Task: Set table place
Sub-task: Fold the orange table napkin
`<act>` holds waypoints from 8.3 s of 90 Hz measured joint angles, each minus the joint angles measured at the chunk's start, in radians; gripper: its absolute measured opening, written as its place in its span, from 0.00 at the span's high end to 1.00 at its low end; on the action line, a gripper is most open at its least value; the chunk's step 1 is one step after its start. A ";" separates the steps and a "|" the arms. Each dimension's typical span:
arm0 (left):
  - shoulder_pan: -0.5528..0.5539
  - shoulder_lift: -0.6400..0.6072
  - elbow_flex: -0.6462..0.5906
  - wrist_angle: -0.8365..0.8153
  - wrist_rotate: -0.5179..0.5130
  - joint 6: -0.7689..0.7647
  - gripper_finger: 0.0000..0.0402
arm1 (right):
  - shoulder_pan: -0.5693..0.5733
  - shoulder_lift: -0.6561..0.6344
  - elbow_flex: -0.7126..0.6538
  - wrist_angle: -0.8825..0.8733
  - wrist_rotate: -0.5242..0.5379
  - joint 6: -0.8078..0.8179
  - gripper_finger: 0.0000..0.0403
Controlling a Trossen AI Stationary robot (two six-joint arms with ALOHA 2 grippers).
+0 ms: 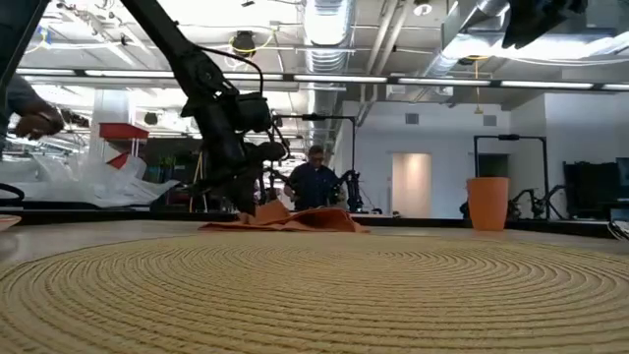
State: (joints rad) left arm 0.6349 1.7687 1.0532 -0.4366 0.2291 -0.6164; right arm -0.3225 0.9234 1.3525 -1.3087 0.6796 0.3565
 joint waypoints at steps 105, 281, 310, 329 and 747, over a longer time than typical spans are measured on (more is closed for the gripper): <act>-0.069 0.211 0.153 0.566 0.085 -0.396 1.00 | 0.000 -0.001 0.000 -0.010 0.000 0.002 0.58; -0.004 0.044 0.270 -0.273 -0.137 0.196 0.61 | 0.002 0.019 0.000 -0.048 -0.109 0.029 0.52; 0.052 0.008 0.127 -0.131 -0.125 0.091 0.61 | 0.000 0.036 0.000 -0.039 -0.106 0.029 0.52; 0.050 0.007 0.080 -0.102 -0.152 0.080 0.61 | -0.001 0.064 0.000 -0.037 -0.104 0.029 0.52; -0.091 -0.446 -0.287 -0.133 -0.102 -0.417 1.00 | -0.006 0.130 0.000 0.007 -0.096 -0.041 0.52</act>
State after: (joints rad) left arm 0.5441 1.3226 0.7662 -0.5694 0.1271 -1.0333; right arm -0.3290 1.0534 1.3525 -1.3018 0.5838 0.3157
